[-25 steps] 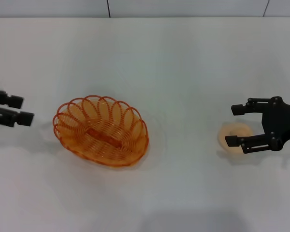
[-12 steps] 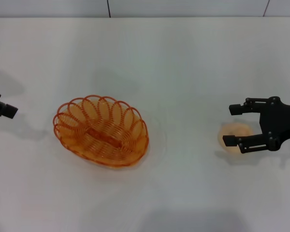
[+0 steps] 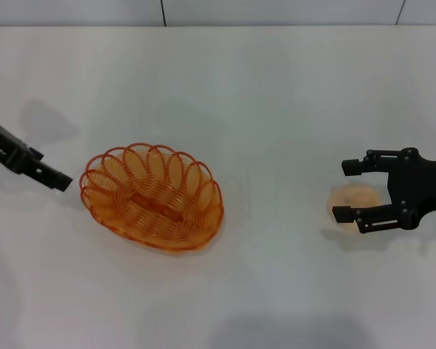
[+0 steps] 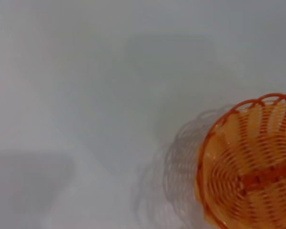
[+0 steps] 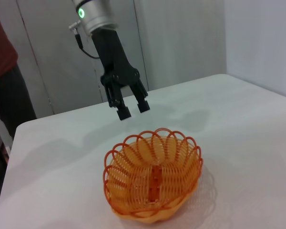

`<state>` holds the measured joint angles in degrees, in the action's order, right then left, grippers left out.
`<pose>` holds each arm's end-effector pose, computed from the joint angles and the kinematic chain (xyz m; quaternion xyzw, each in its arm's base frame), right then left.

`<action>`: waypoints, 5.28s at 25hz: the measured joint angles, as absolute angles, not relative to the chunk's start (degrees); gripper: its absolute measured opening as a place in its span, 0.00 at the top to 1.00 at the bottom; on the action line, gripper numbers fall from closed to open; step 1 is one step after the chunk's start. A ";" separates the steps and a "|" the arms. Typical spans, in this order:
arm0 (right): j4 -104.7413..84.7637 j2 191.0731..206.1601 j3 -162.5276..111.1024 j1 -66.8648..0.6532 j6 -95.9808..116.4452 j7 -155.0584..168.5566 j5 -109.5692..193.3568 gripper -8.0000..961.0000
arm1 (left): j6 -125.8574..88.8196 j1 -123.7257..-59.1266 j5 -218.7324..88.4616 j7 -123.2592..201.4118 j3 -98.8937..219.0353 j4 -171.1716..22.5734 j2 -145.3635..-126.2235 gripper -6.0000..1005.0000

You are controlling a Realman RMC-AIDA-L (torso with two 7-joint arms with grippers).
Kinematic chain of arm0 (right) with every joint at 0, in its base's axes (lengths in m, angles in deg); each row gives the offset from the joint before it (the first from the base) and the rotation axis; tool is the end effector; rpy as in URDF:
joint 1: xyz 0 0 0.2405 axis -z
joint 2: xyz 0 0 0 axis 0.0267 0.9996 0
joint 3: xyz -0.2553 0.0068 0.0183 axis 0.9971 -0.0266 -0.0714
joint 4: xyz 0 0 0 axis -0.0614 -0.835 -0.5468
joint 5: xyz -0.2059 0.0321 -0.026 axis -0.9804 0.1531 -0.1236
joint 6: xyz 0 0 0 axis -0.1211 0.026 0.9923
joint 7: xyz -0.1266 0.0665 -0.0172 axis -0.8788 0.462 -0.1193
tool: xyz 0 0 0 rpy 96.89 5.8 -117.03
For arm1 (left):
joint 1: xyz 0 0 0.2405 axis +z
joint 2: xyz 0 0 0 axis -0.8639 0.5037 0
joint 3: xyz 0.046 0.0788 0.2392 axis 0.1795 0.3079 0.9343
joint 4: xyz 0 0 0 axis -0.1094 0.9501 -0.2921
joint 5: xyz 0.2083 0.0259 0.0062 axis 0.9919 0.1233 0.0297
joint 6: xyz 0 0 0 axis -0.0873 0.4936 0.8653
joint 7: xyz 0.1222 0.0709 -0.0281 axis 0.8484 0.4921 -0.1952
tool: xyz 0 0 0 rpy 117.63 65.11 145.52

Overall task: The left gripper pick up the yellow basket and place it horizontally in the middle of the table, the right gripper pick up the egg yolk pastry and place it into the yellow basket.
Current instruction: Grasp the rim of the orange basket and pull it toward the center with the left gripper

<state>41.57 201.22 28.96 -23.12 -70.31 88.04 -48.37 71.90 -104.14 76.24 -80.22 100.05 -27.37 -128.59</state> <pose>0.2483 0.3139 0.0193 -0.9718 0.1270 0.1713 0.1010 -0.2633 0.3783 0.0910 -0.9073 -0.3827 0.1394 0.1042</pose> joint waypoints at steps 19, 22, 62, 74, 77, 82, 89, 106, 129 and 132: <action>41.54 201.22 29.08 -22.74 -70.89 87.69 -48.07 0.14 | 64.80 -106.04 75.96 -79.95 100.21 -31.74 -131.65 0.18; 41.54 201.22 29.07 -22.70 -70.93 87.66 -48.01 0.14 | 64.08 -106.27 75.96 -79.78 100.21 -32.53 -131.86 0.18; 41.46 201.22 29.07 -22.44 -70.93 87.51 -47.99 0.14 | 58.68 -107.15 76.19 -79.57 103.03 -37.47 -133.24 0.24; 41.45 201.22 29.07 -22.53 -70.85 87.51 -47.99 0.14 | 58.59 -107.45 76.14 -79.43 103.03 -37.45 -133.20 0.35; 41.46 201.22 29.07 -22.54 -70.87 87.51 -47.99 0.14 | 57.97 -107.63 76.29 -79.43 103.12 -37.68 -133.24 0.43; 41.46 201.22 29.02 -22.48 -70.89 87.53 -47.99 0.14 | 56.66 -107.66 76.58 -79.44 103.87 -37.75 -133.72 0.50; 41.46 201.22 29.07 -22.45 -70.97 87.54 -47.99 0.14 | 55.95 -107.63 76.60 -79.43 103.91 -37.75 -133.78 0.52; 41.46 201.22 29.07 -22.44 -71.03 87.69 -47.99 0.14 | 55.42 -107.65 76.08 -79.60 103.92 -37.66 -133.91 0.53; 41.46 201.22 28.64 -22.45 -71.73 87.67 -47.99 0.14 | 55.23 -107.39 75.27 -79.58 103.38 -37.14 -133.86 0.87; 41.46 201.21 28.63 -22.45 -71.73 87.66 -47.99 0.14 | 55.80 -107.41 75.23 -79.56 103.37 -37.02 -133.85 0.91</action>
<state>41.46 201.21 28.63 -22.45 -71.73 87.66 -47.99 55.80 -107.41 75.23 -79.56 103.37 -37.02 -133.85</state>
